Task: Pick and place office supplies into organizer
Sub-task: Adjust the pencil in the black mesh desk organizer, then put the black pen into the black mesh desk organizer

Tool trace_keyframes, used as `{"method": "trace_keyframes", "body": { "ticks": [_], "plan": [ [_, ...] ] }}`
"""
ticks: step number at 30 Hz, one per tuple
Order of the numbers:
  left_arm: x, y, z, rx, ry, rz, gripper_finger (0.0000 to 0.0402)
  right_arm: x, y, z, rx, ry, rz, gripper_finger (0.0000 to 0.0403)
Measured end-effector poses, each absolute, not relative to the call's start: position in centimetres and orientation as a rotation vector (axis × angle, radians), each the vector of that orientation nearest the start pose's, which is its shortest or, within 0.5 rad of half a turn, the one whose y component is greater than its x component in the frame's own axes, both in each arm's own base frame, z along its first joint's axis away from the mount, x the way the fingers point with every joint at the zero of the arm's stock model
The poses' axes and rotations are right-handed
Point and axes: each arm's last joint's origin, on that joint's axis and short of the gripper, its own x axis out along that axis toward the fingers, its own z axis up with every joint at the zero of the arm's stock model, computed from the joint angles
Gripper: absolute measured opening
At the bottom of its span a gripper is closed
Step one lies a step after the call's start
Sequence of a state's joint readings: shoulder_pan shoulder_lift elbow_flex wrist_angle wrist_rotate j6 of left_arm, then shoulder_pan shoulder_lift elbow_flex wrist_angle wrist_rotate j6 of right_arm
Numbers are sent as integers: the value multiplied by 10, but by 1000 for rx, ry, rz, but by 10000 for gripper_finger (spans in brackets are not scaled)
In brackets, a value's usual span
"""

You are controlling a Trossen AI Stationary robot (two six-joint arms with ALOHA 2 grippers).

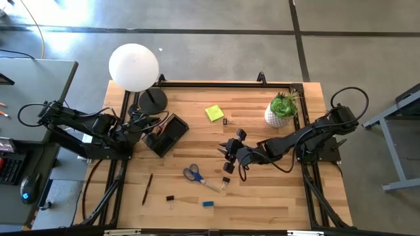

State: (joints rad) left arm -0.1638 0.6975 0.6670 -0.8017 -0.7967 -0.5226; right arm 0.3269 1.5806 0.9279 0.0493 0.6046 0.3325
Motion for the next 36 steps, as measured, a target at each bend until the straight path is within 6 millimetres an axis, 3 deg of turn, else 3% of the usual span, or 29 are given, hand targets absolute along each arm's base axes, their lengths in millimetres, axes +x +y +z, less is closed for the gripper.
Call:
{"method": "trace_keyframes", "body": {
  "ticks": [21,32,36],
  "plan": [
    [125,-1,259,-137,585,729,18,317,90,214,52,490,-348,87],
    [125,-1,259,-139,582,734,134,317,90,214,49,497,-348,87],
    [125,-1,259,-139,582,734,155,317,90,214,51,497,-349,87]
  ]
}}
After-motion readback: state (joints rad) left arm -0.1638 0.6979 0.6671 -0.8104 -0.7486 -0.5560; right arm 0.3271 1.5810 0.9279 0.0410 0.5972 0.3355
